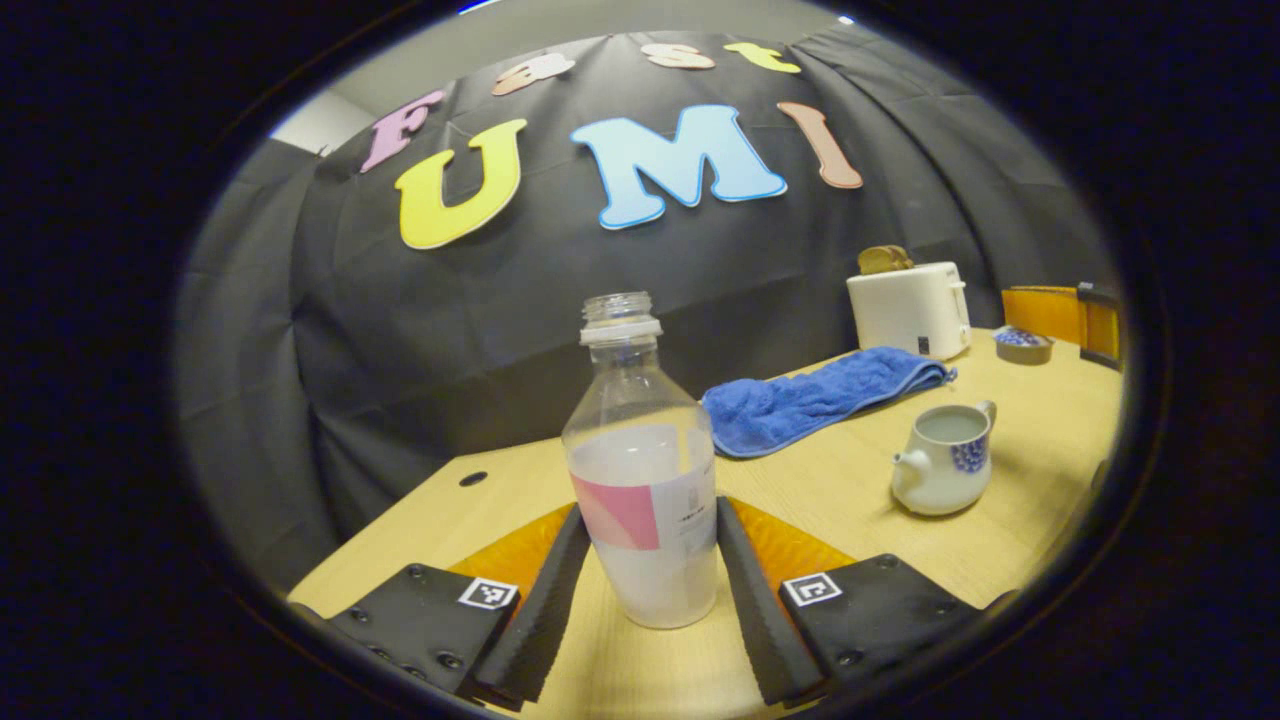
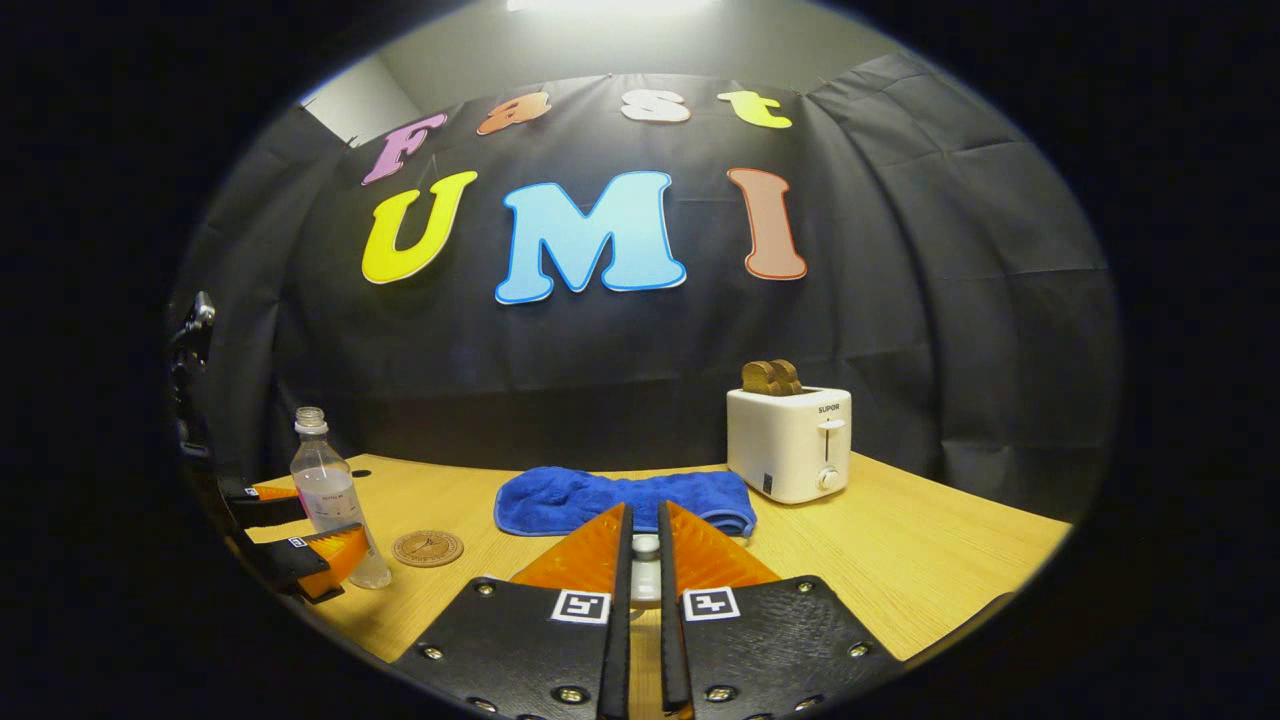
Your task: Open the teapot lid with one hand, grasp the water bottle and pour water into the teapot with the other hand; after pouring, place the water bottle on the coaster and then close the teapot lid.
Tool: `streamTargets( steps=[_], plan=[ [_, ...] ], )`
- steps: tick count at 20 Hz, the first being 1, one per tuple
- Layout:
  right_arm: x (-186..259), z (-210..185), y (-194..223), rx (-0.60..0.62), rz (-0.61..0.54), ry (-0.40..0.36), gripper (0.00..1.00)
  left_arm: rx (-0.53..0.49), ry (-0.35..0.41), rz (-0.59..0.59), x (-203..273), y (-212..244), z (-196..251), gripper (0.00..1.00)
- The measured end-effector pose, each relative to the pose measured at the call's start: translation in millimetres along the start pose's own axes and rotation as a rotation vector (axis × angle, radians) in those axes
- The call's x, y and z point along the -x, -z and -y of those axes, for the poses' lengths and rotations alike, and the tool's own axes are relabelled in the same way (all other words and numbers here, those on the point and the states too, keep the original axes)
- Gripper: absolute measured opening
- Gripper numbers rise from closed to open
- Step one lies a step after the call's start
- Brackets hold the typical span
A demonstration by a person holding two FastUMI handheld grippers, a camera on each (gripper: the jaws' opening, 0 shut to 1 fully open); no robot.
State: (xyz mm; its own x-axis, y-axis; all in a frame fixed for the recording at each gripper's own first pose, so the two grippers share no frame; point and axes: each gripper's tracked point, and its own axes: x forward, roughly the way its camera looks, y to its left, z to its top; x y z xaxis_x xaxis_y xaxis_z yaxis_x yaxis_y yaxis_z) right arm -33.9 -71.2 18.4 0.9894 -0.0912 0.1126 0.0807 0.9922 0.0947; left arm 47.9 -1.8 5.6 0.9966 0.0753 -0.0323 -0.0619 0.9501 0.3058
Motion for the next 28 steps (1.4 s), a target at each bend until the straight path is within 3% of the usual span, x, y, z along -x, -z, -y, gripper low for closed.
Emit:
streamTargets(
  steps=[11, 15, 28],
  plan=[
    [16.6, 34.6, 13.0, -0.060, -0.013, 0.045, 0.12, -0.396, -0.035, -0.026, -12.1, -15.4, 2.9, 0.86],
    [25.4, 46.9, 23.2, -0.086, -0.026, 0.056, 0.12, -0.597, -0.078, 0.002, -13.6, -32.7, 6.6, 0.86],
    [45.8, 60.0, 24.3, -0.180, 0.002, 0.059, 0.12, -1.070, -0.090, 0.071, -7.1, -57.8, 54.5, 0.87]
  ],
)
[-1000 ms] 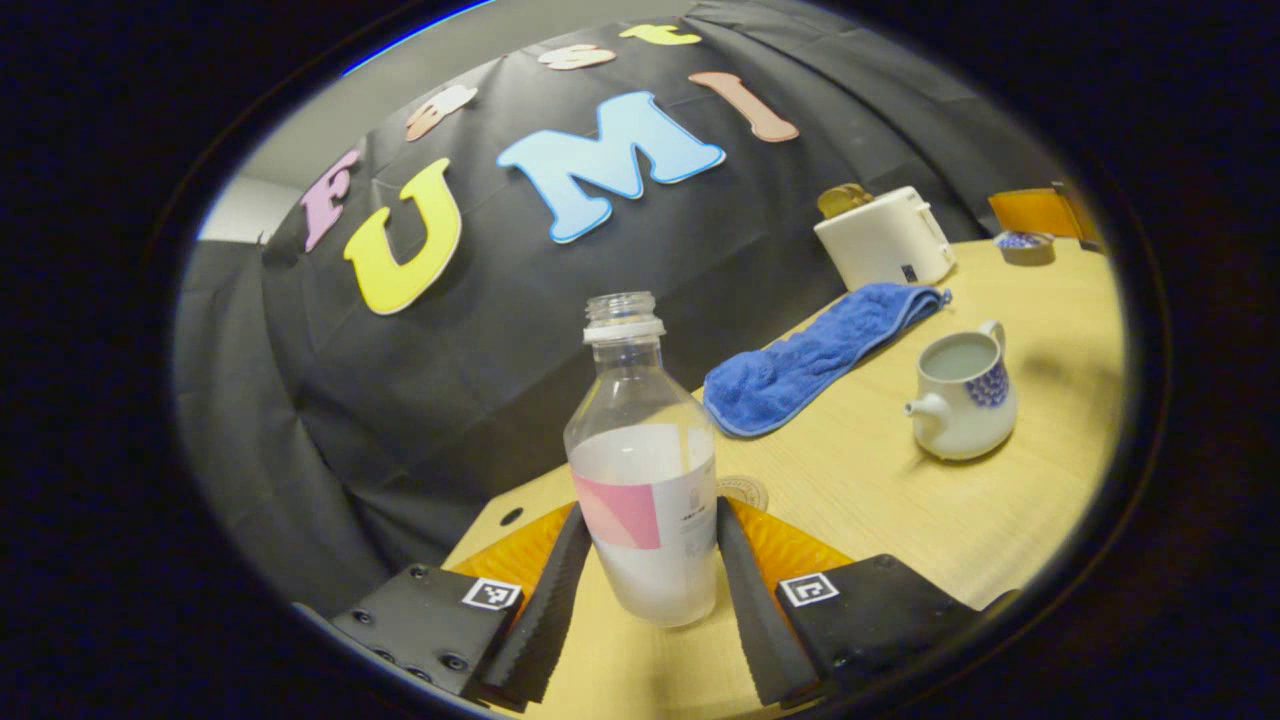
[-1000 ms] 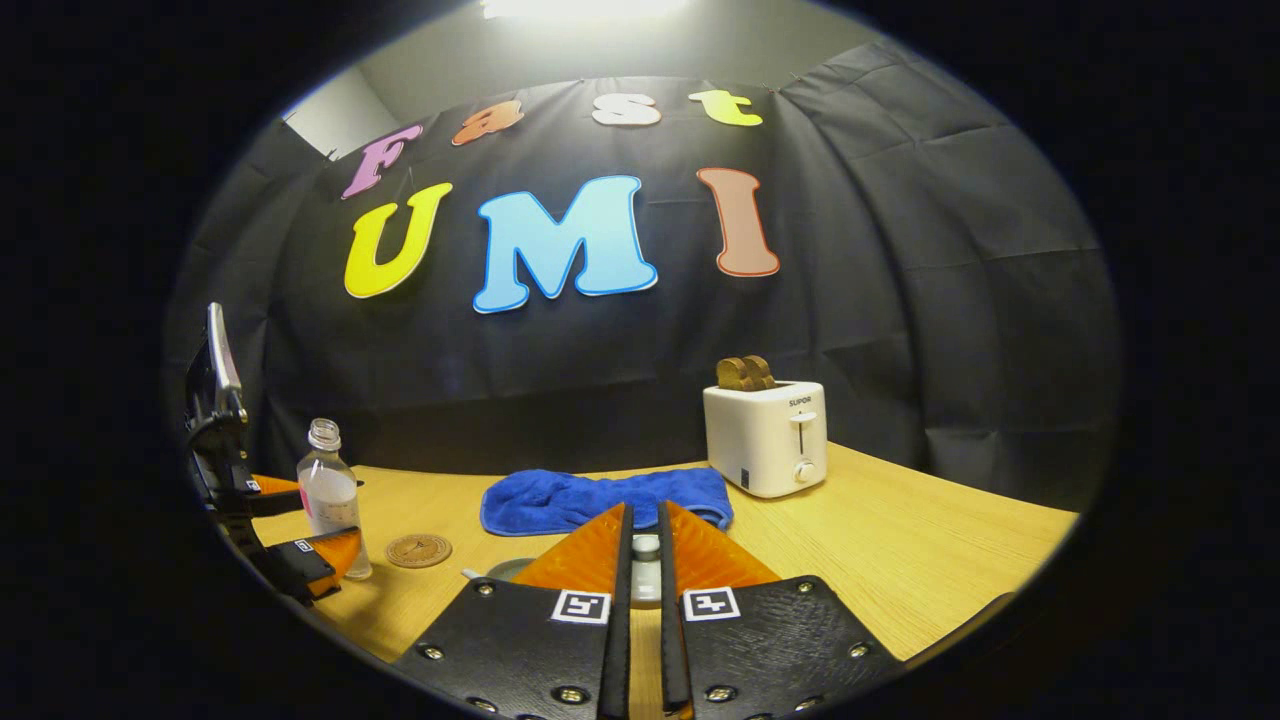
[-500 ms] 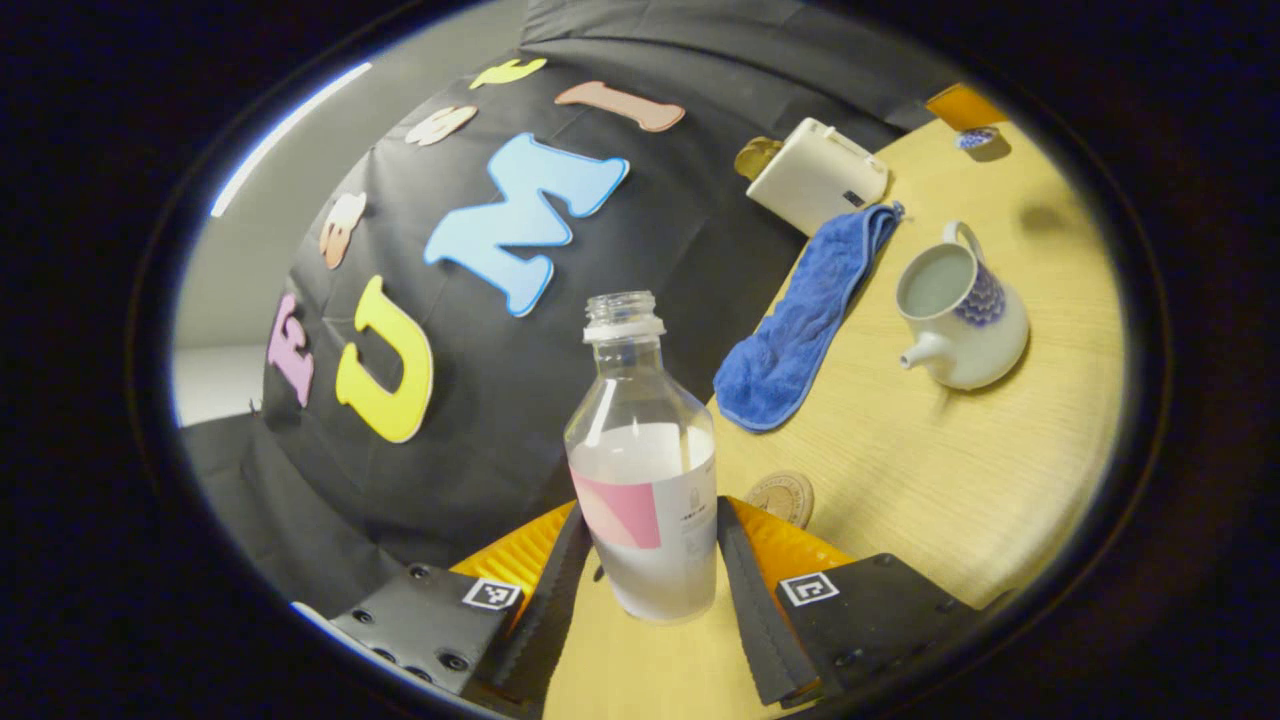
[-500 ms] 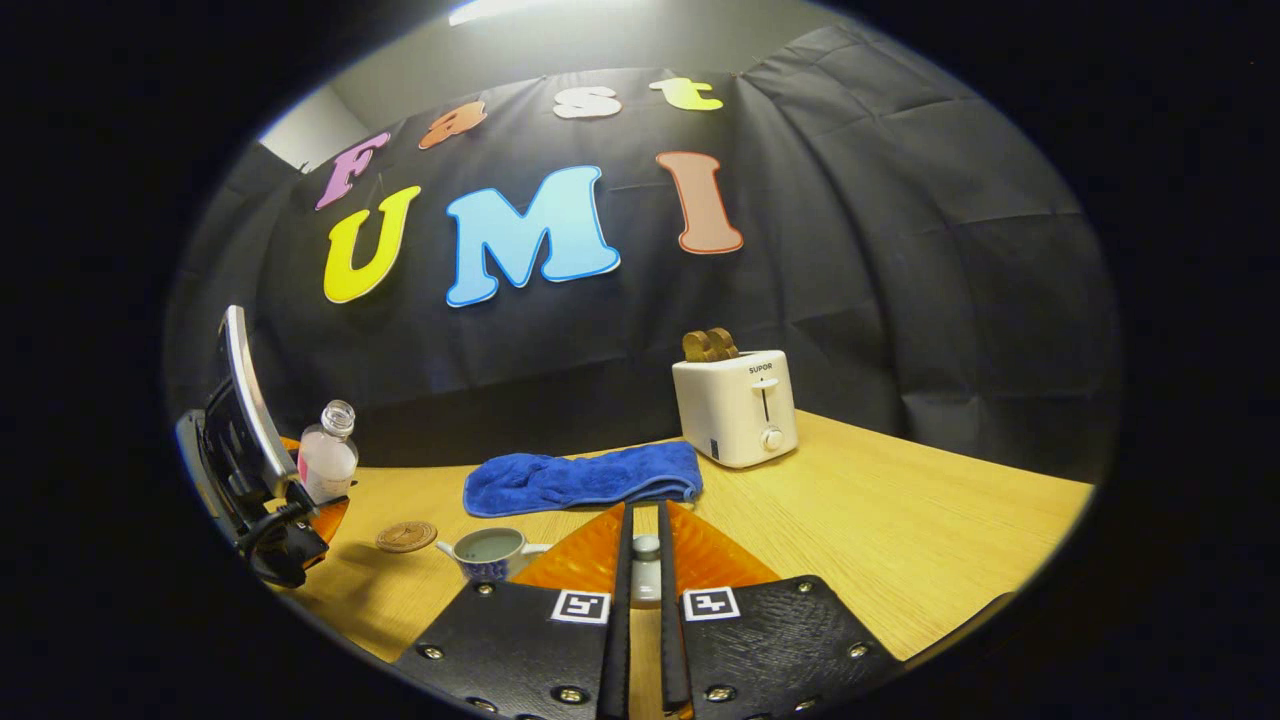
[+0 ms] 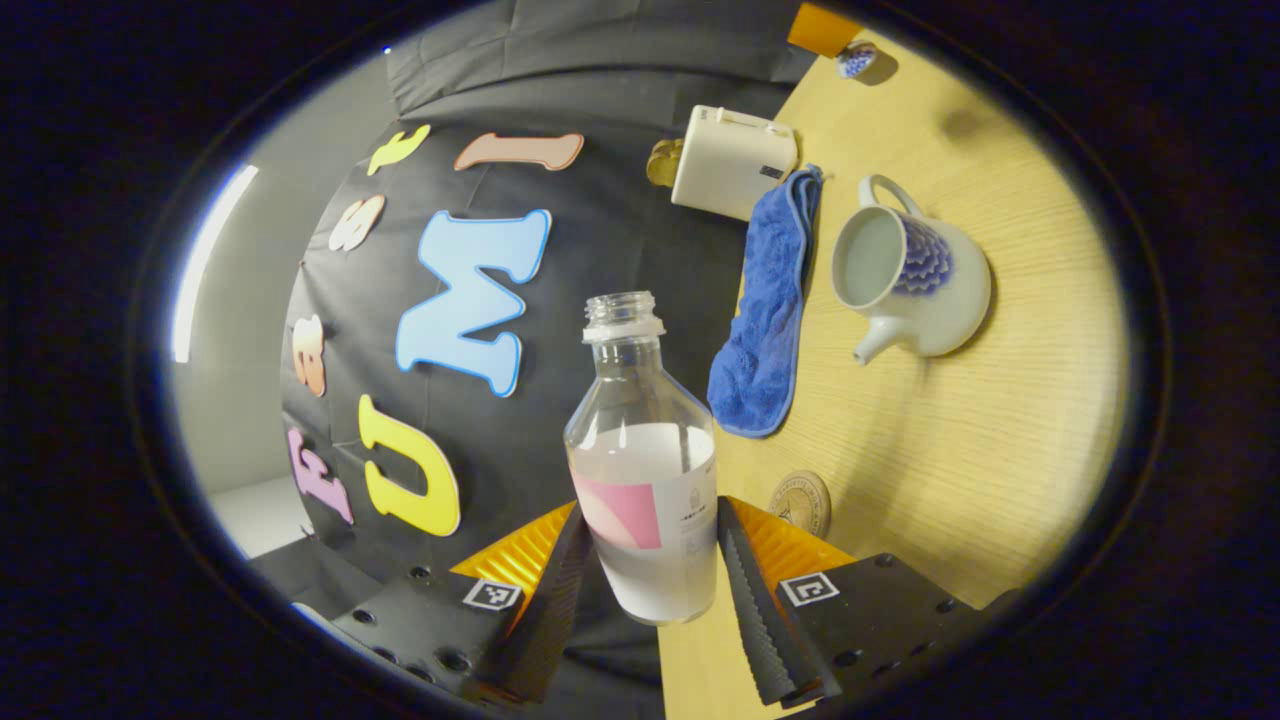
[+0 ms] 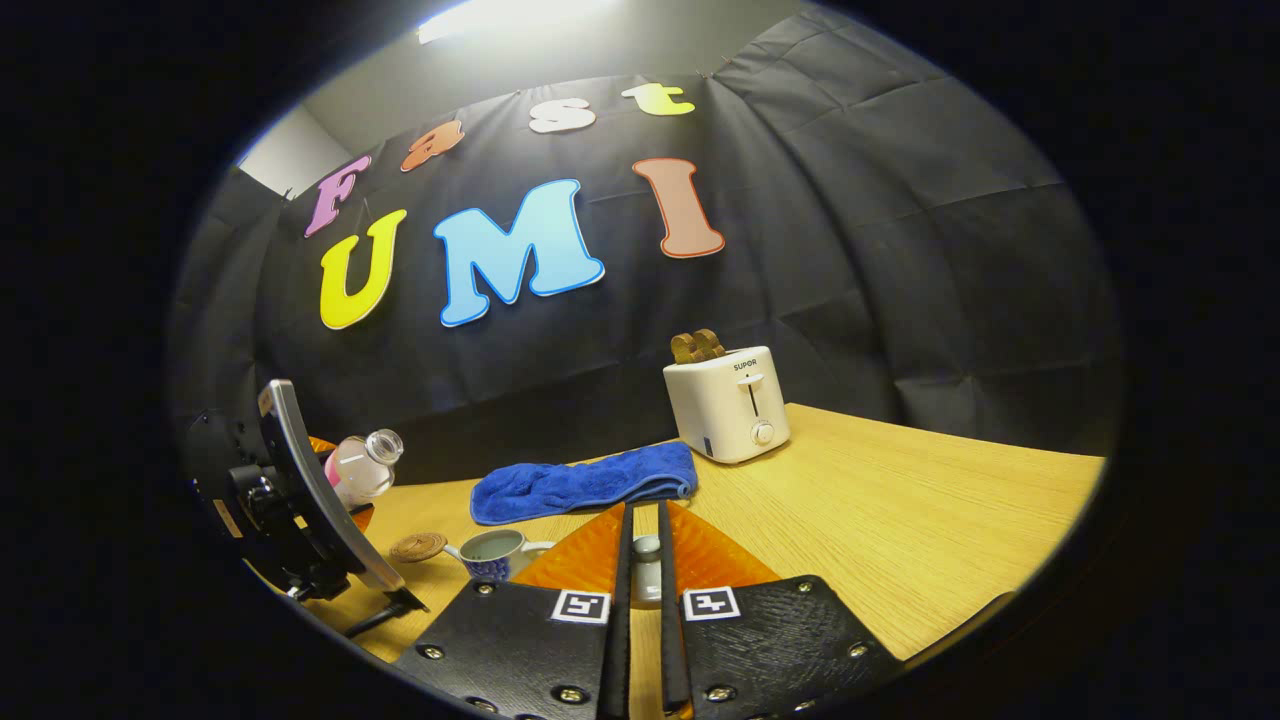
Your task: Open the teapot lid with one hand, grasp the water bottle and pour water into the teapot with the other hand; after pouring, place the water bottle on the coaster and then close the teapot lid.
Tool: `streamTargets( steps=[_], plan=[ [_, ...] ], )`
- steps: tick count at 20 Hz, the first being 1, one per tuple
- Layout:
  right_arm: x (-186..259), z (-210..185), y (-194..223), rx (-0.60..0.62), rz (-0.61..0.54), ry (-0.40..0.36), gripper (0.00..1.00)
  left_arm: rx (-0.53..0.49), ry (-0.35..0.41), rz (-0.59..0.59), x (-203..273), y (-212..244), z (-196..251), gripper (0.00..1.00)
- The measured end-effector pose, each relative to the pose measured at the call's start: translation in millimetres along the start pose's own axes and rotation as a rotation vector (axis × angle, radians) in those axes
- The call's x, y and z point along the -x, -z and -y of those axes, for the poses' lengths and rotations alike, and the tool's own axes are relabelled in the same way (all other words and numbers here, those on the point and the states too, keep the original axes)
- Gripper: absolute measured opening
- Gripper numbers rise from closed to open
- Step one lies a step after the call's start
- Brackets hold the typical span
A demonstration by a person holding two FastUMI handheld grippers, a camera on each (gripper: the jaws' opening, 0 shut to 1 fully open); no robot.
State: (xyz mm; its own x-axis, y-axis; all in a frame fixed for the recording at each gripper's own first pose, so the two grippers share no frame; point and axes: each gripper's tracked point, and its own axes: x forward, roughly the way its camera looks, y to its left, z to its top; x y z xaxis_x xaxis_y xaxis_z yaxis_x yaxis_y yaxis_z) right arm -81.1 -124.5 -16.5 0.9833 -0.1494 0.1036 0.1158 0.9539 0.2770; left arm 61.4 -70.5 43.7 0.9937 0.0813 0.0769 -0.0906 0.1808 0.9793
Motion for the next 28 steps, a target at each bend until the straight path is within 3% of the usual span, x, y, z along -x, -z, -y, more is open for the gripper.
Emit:
streamTargets(
  steps=[15, 28],
  plan=[
    [-1.1, -2.2, 1.6, 0.009, 0.003, -0.011, 0.12, -0.356, -0.026, 0.081, -1.3, -26.9, 4.3, 0.87],
    [0.6, -1.7, 0.9, 0.013, 0.004, -0.012, 0.12, -0.495, -0.058, 0.103, -1.6, -32.2, 2.4, 0.87]
  ],
)
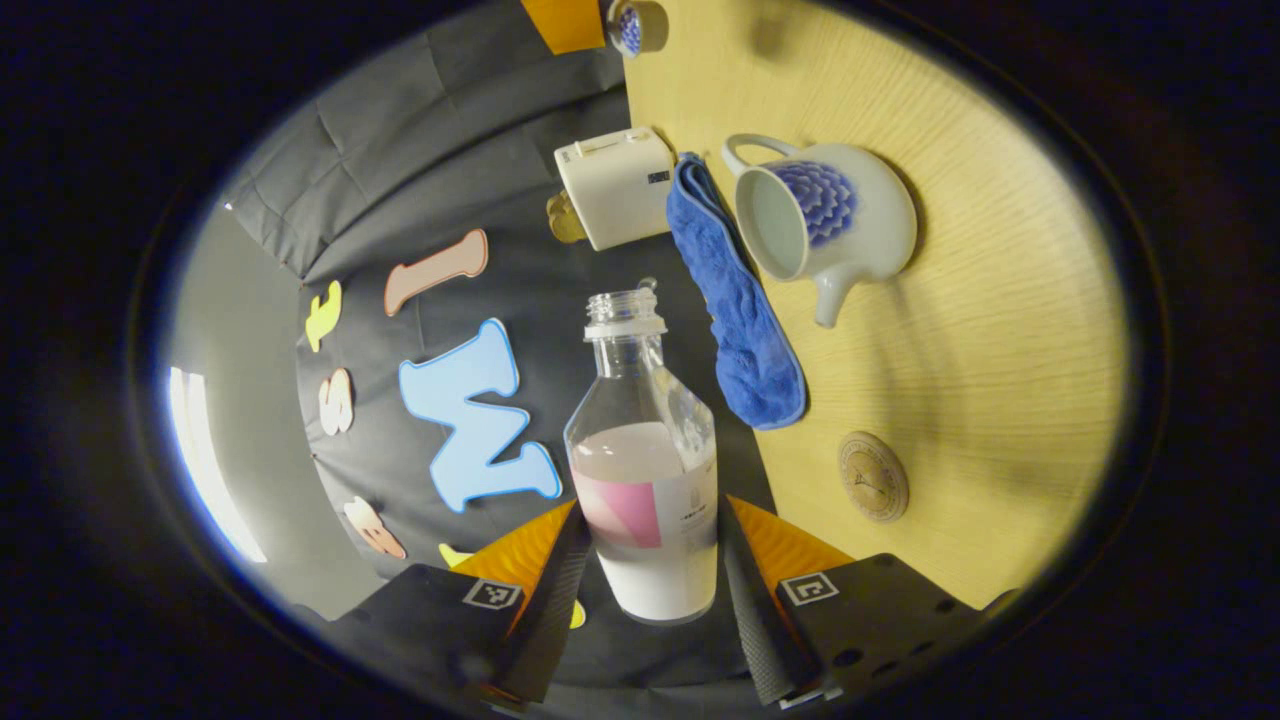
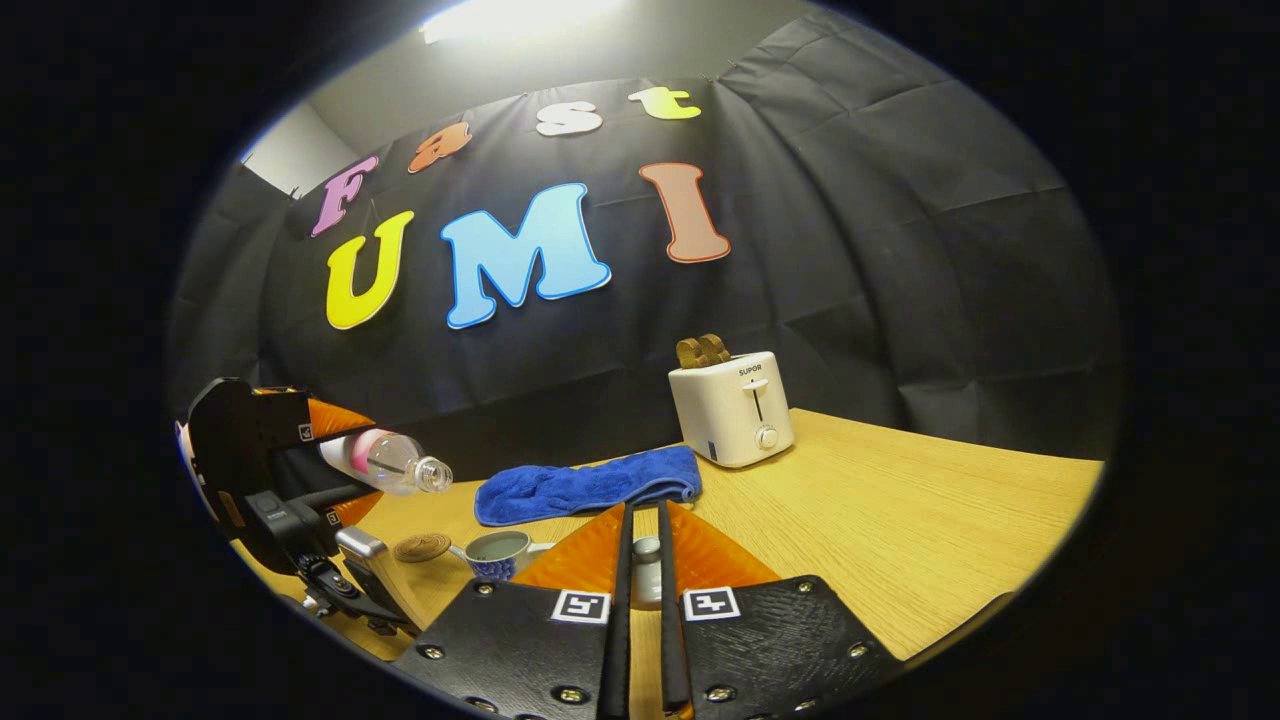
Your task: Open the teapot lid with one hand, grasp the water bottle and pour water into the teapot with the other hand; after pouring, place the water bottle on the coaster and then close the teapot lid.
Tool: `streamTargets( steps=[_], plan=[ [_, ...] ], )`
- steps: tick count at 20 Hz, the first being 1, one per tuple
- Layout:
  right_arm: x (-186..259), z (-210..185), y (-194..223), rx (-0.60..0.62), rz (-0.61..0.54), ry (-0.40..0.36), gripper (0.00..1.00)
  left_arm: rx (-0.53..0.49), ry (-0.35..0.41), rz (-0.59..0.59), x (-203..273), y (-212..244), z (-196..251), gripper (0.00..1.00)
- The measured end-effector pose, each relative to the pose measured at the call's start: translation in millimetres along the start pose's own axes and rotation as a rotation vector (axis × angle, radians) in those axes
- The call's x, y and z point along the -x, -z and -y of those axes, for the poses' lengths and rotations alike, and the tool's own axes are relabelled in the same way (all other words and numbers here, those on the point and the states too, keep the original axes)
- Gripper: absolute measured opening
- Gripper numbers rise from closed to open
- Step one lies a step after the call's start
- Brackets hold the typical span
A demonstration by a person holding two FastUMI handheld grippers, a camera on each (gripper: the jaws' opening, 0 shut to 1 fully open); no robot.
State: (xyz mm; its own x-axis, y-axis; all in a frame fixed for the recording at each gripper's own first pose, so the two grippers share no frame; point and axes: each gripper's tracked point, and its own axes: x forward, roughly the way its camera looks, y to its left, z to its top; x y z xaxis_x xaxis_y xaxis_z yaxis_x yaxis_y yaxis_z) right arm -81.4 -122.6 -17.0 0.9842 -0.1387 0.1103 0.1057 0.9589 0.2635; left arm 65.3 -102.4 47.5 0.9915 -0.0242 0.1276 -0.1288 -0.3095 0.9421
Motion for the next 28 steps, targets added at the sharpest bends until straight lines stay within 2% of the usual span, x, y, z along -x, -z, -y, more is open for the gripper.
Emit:
streamTargets(
  steps=[28],
  plan=[
    [0.4, -1.7, -0.6, 0.008, 0.000, -0.007, 0.12, -0.109, -0.039, -0.007, -1.1, 6.7, -10.6, 0.87]
  ],
)
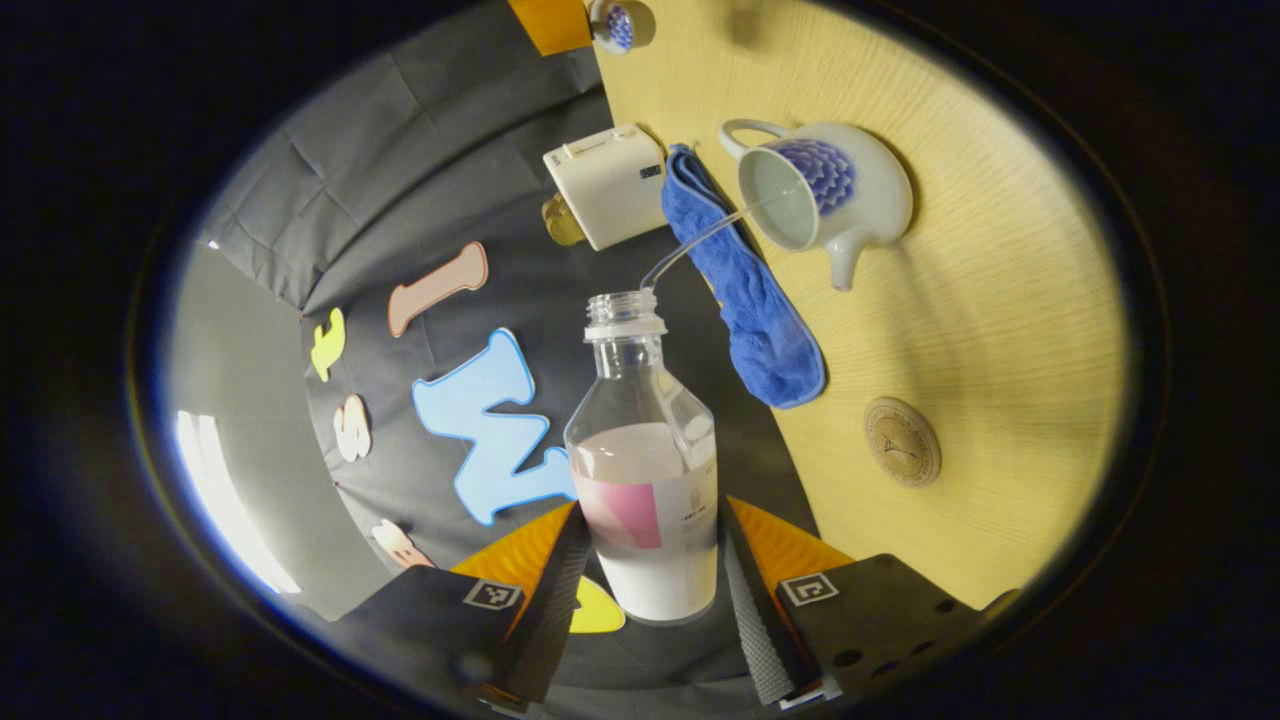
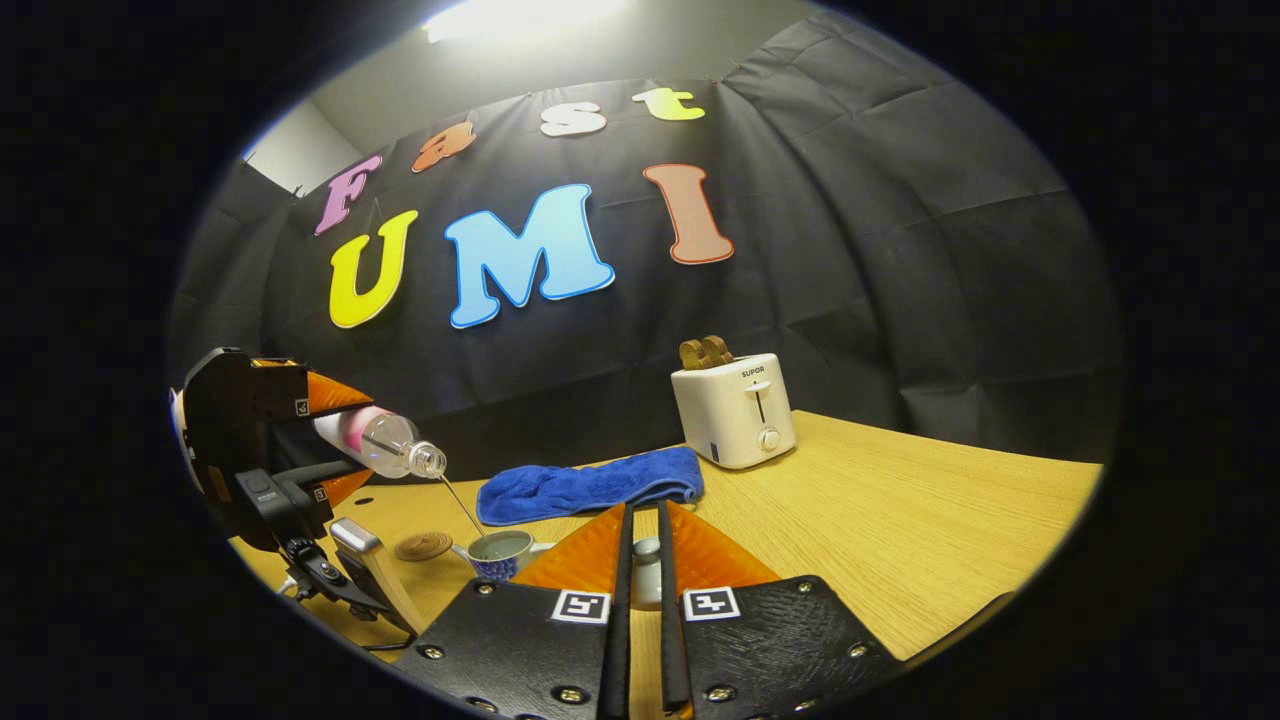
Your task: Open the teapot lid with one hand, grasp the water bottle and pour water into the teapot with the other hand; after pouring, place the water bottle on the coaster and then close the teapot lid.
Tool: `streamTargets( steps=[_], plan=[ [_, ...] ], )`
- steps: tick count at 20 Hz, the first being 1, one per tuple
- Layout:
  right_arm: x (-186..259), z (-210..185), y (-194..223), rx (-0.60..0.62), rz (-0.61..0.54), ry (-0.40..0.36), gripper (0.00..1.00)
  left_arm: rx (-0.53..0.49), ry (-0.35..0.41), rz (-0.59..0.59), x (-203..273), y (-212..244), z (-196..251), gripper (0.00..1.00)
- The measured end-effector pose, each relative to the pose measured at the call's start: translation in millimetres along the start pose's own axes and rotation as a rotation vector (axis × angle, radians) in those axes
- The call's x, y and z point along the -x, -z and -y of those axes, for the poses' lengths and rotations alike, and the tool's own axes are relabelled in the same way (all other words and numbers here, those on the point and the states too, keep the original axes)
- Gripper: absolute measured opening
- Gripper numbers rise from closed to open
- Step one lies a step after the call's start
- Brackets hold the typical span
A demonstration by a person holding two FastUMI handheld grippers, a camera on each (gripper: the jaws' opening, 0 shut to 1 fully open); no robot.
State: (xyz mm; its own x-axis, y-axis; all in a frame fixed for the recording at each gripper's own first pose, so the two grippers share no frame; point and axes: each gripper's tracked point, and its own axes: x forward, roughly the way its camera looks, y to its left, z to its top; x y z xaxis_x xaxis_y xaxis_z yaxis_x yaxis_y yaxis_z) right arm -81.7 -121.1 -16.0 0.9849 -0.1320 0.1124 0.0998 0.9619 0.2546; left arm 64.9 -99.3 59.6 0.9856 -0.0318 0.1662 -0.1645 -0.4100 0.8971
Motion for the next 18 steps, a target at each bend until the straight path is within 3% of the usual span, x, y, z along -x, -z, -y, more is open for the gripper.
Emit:
streamTargets(
  steps=[18],
  plan=[
    [1.1, 0.6, -0.1, -0.018, -0.006, -0.003, 0.12, -0.109, 0.005, -0.006, -7.1, 7.5, -12.2, 0.87]
  ],
)
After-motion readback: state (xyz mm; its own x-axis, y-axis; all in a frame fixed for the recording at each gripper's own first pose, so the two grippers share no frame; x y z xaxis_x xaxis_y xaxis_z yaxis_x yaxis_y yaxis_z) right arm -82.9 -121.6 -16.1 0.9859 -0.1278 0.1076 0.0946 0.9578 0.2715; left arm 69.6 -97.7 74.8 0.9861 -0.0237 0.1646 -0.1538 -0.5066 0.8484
